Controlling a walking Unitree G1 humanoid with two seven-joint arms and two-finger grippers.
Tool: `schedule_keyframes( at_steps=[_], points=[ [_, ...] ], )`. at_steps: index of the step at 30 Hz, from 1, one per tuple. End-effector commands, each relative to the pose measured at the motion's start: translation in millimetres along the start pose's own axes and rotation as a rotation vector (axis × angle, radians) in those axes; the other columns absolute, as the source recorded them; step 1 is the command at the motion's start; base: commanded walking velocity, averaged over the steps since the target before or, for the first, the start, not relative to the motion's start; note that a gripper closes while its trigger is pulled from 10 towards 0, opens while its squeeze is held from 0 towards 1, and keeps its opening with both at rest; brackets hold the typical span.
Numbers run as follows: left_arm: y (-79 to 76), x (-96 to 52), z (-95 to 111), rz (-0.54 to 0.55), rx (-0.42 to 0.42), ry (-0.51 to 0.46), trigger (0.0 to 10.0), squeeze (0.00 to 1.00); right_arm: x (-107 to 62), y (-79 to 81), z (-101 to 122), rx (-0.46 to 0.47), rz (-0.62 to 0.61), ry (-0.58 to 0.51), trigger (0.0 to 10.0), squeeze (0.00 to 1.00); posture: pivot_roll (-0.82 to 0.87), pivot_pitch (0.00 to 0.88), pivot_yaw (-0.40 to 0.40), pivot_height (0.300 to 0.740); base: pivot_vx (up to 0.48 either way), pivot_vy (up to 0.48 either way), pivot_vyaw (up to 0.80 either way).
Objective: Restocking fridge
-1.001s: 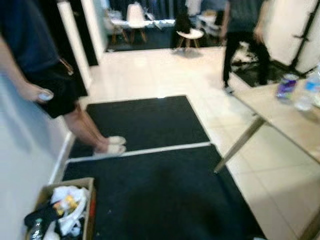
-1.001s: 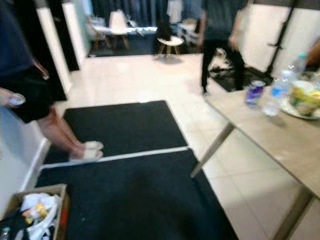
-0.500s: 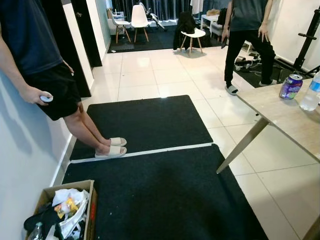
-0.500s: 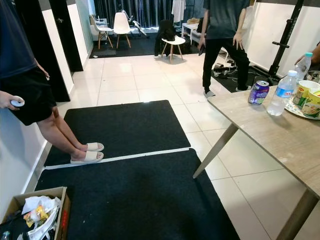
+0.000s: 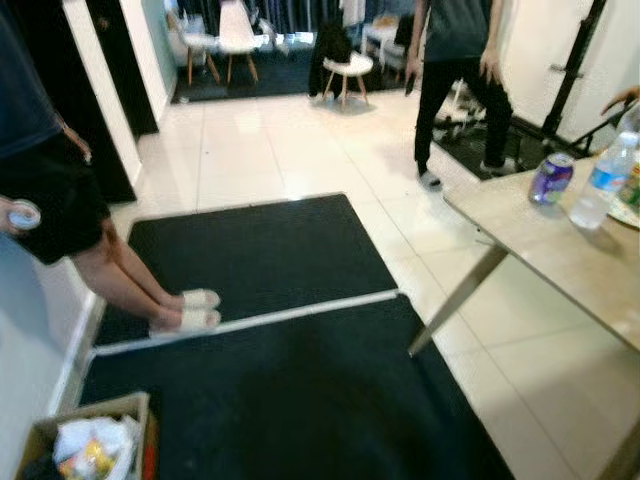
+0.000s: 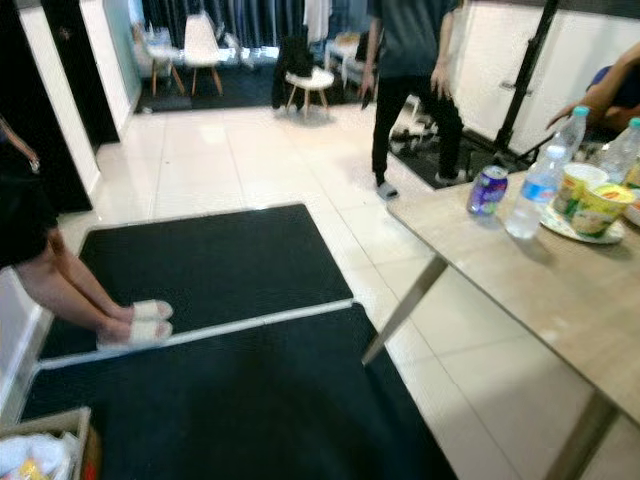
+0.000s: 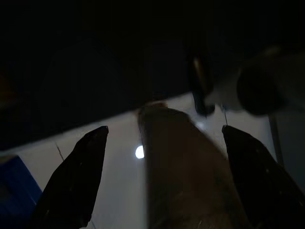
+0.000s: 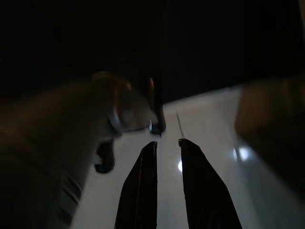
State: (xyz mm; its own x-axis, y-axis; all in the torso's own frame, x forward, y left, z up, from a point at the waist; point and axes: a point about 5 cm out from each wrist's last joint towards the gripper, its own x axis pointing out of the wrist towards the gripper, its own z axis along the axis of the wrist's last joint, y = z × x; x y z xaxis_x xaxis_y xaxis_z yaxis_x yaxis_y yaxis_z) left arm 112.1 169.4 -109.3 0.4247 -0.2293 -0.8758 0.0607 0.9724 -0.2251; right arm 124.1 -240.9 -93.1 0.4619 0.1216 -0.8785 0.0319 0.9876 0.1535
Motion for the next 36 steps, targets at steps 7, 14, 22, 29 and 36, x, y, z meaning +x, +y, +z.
schedule_keyframes(
  at_steps=[7, 14, 22, 29, 36],
  points=[
    [2.7, -3.1, -13.0, 0.009, -0.007, 0.042, 10.0, 0.0, 1.7, 5.3, -1.1, 0.015, 0.017, -0.007, 10.0, 0.0, -0.11, 0.0, 0.0, 0.74, 0.317, 0.0, 0.0],
    [2.6, -3.2, -13.4, 0.008, -0.005, 0.043, 10.0, 0.0, 2.0, 5.6, -0.7, 0.016, 0.017, -0.007, 10.0, 0.0, -0.11, 0.0, 0.0, 0.74, 0.317, 0.0, 0.0],
    [2.0, -2.9, -13.1, 0.005, -0.005, 0.043, 10.0, 0.0, 1.7, 3.2, -2.3, -0.012, -0.022, 0.015, 10.0, 0.0, -0.11, 0.0, 0.0, 0.74, 0.317, 0.0, 0.0],
    [1.5, -2.7, -12.6, 0.003, -0.008, 0.042, 10.0, 0.0, 1.5, 2.4, -4.9, -0.003, -0.034, 0.039, 10.0, 0.0, -0.11, 0.0, -0.002, 0.74, 0.314, 0.0, -0.43],
    [1.3, -2.6, -12.6, 0.003, -0.004, 0.042, 10.0, 0.0, 2.0, 3.3, -4.0, -0.007, -0.028, 0.045, 10.0, 0.0, -0.1, 0.0, -0.003, 0.74, 0.314, 0.0, -0.77]
  ],
)
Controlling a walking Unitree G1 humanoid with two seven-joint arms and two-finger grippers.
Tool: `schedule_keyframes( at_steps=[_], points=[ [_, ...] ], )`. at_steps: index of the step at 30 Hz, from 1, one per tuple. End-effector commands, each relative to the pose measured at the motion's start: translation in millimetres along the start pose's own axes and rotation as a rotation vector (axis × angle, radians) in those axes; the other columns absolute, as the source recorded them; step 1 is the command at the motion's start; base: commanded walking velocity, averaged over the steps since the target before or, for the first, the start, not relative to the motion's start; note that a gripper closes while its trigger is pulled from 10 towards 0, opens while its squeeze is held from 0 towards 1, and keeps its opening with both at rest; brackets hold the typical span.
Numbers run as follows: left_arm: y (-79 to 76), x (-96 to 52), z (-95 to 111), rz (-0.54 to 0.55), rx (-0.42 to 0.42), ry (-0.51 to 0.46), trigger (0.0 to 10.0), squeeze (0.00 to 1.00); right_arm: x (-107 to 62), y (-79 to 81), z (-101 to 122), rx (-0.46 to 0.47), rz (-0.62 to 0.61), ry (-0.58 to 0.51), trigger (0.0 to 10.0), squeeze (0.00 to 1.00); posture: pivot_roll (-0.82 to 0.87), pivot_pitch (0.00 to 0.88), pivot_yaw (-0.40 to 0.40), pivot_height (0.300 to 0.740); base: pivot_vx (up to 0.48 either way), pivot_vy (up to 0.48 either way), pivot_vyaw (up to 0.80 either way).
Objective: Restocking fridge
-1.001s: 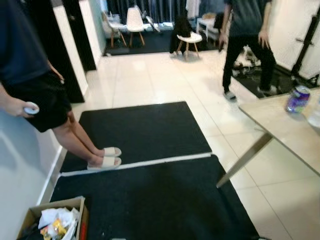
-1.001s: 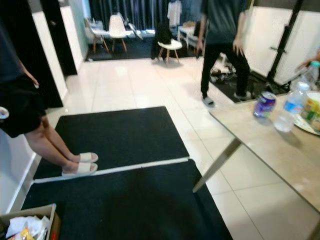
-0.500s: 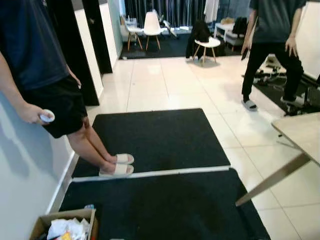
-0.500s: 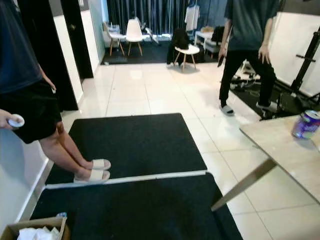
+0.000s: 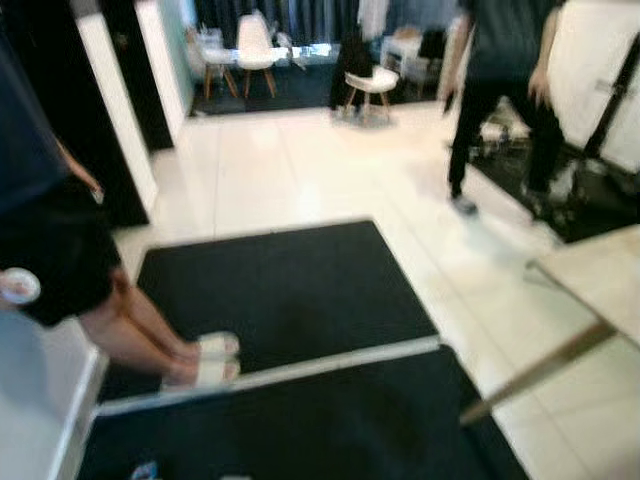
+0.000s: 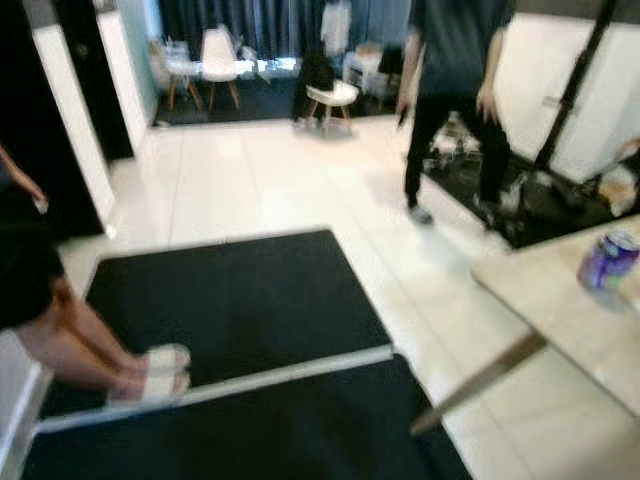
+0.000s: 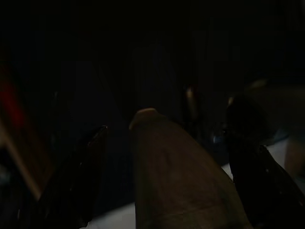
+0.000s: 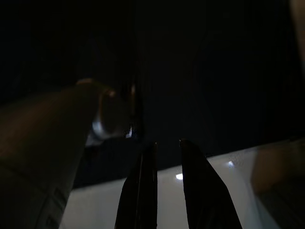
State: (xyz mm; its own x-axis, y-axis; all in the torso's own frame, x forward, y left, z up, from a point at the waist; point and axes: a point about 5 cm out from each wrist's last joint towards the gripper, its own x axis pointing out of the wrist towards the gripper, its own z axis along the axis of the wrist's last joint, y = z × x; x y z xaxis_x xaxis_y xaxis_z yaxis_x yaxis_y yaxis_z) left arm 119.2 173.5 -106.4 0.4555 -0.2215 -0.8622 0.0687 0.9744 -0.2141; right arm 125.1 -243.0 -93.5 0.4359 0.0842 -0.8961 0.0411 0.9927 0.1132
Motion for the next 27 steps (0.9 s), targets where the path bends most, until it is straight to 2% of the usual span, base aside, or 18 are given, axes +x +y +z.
schedule_keyframes(
  at_steps=[1, 10, 27],
  points=[
    [-2.7, -2.9, -20.3, -0.004, -0.016, 0.076, 10.0, 0.0, 1.4, 5.4, -4.8, 0.003, 0.013, 0.017, 10.0, 0.0, -0.1, 0.0, -0.003, 0.74, 0.311, 0.0, -0.77],
    [-2.1, -3.1, -20.5, -0.003, -0.012, 0.079, 10.0, 0.0, 1.2, 4.6, -4.1, 0.0, 0.011, 0.012, 10.0, 0.0, -0.1, 0.0, -0.005, 0.74, 0.312, 0.0, -0.74],
    [-3.2, -2.8, -20.8, -0.004, -0.011, 0.081, 10.0, 0.0, 1.6, 6.1, -5.0, 0.011, 0.013, 0.012, 10.0, 0.0, -0.1, 0.0, -0.004, 0.74, 0.311, 0.0, 0.0]
  ],
)
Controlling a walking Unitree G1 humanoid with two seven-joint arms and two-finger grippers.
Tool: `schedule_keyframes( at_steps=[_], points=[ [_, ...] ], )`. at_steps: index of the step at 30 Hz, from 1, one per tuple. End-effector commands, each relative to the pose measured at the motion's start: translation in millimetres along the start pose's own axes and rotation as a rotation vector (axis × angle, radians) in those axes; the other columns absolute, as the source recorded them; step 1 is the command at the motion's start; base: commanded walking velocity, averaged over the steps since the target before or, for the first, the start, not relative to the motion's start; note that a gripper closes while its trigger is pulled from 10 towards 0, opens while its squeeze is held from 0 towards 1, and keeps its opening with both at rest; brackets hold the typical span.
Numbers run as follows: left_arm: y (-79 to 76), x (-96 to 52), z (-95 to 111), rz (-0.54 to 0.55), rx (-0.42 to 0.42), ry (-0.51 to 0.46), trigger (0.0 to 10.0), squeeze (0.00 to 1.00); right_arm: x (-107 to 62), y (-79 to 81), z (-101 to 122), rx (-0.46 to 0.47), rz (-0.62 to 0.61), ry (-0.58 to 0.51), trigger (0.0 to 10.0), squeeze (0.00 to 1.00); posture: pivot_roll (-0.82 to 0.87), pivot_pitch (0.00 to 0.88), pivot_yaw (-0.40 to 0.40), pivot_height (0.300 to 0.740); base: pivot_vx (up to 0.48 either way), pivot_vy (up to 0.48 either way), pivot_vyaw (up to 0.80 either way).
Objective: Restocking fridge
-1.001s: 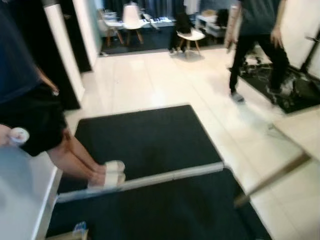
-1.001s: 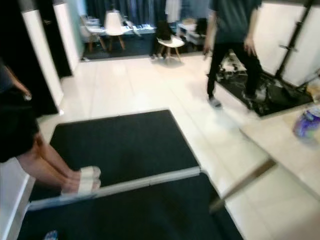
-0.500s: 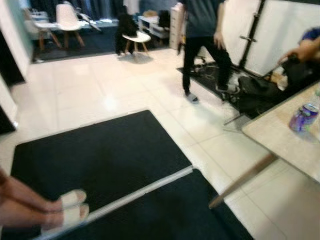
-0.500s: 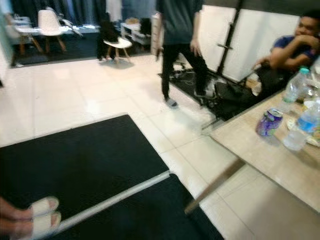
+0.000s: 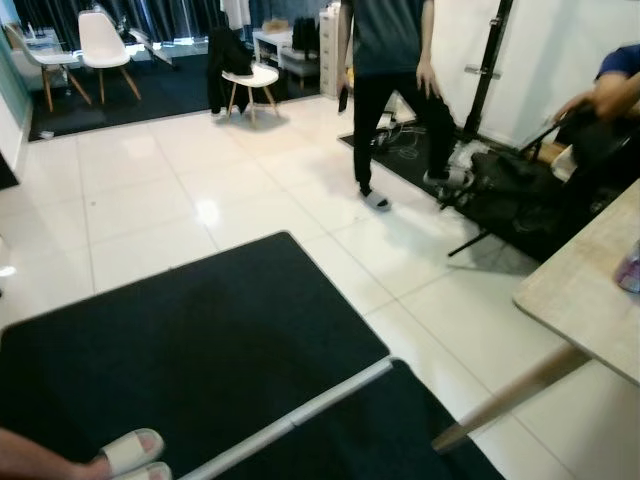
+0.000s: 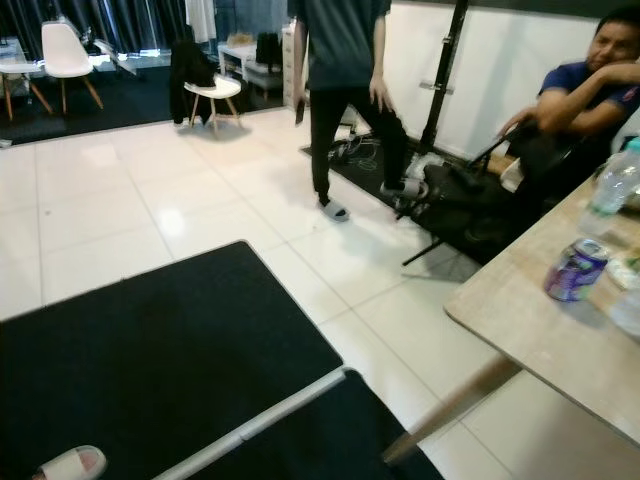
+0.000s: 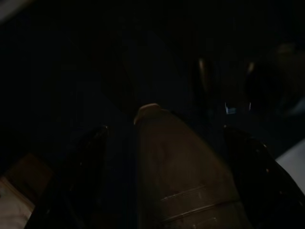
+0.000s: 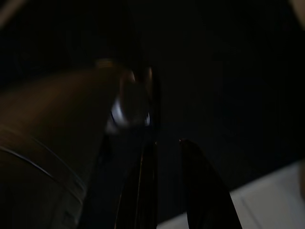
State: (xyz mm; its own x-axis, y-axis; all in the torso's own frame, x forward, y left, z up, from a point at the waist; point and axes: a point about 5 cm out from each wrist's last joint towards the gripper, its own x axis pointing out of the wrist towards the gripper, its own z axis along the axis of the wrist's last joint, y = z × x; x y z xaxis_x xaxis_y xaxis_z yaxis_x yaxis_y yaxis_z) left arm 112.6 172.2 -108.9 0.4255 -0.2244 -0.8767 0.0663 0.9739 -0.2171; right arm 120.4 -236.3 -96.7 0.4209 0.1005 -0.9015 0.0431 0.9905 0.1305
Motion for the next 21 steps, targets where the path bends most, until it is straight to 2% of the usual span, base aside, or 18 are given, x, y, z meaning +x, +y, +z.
schedule_keyframes(
  at_steps=[1, 21],
  points=[
    [-1.9, -1.8, -14.0, -0.002, -0.007, 0.048, 10.0, 0.0, 0.1, 0.0, 1.1, 0.002, -0.003, -0.005, 10.0, 0.0, -0.1, 0.0, -0.004, 0.74, 0.315, 0.0, 0.0],
    [-3.2, -1.0, -12.6, -0.004, -0.009, 0.044, 10.0, 0.0, 0.8, 1.5, 1.0, 0.005, -0.007, -0.002, 10.0, 0.0, -0.1, 0.0, -0.004, 0.74, 0.31, 0.0, 0.0]
  ],
)
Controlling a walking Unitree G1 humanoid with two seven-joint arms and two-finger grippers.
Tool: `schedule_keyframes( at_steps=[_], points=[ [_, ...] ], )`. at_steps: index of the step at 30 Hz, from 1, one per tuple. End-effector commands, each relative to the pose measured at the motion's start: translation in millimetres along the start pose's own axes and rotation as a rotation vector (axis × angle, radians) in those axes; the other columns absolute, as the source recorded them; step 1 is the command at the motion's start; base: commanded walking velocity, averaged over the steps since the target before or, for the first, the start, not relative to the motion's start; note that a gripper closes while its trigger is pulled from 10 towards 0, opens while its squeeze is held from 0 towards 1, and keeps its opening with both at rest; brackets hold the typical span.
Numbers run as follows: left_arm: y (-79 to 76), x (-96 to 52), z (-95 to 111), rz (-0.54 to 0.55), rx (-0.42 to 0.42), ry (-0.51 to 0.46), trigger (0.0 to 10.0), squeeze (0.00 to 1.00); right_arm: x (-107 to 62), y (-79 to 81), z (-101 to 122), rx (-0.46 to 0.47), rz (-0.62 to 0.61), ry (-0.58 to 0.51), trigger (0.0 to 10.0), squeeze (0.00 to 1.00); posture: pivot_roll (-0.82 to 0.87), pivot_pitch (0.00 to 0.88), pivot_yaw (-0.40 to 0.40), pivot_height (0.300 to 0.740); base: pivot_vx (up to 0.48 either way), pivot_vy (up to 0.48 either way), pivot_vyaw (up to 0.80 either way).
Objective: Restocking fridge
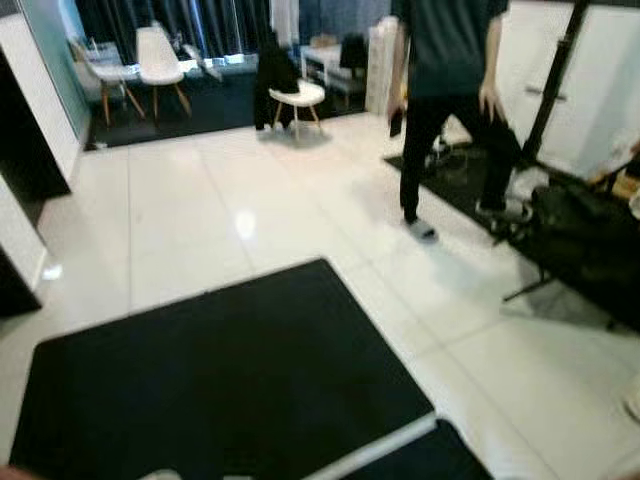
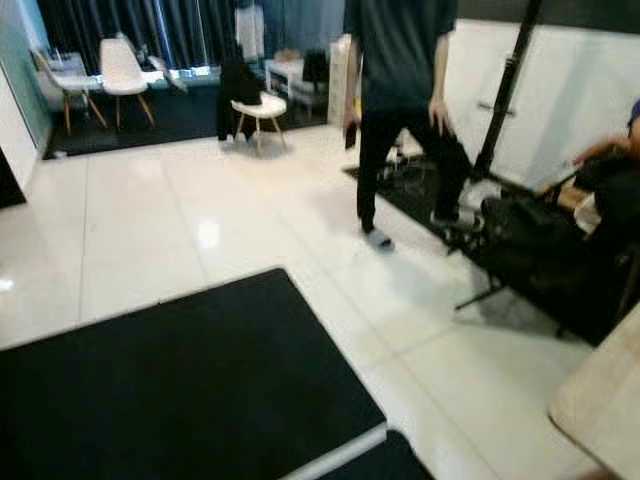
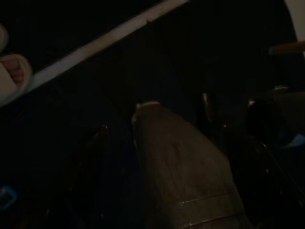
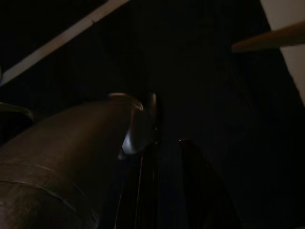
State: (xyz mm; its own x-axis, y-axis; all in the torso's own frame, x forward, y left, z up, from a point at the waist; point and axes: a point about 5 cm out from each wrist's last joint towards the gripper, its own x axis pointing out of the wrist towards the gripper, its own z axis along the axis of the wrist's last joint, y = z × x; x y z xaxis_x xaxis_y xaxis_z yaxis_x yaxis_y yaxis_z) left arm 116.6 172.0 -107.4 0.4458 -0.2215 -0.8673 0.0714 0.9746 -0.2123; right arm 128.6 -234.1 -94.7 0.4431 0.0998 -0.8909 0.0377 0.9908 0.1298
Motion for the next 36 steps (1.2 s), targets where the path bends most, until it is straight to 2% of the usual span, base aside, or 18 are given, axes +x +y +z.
schedule_keyframes(
  at_steps=[1, 25, 36],
  points=[
    [-3.1, -1.9, -16.7, -0.007, -0.015, 0.067, 10.0, 0.0, -1.1, -1.2, -7.3, 0.011, -0.008, 0.022, 10.0, 0.0, -0.1, 0.0, -0.004, 0.74, 0.307, 0.0, 0.0],
    [-3.4, -1.5, -16.1, -0.004, -0.018, 0.067, 10.0, 0.0, -1.2, -1.6, -7.9, 0.015, -0.016, 0.024, 10.0, 0.0, -0.1, 0.0, -0.002, 0.74, 0.306, 0.0, 0.0],
    [-3.2, -1.6, -16.3, 0.003, -0.027, 0.066, 10.0, 0.0, -1.5, -2.3, -8.1, 0.009, -0.018, 0.026, 10.0, 0.0, -0.1, 0.0, -0.006, 0.74, 0.0, 0.0, 0.0]
  ],
)
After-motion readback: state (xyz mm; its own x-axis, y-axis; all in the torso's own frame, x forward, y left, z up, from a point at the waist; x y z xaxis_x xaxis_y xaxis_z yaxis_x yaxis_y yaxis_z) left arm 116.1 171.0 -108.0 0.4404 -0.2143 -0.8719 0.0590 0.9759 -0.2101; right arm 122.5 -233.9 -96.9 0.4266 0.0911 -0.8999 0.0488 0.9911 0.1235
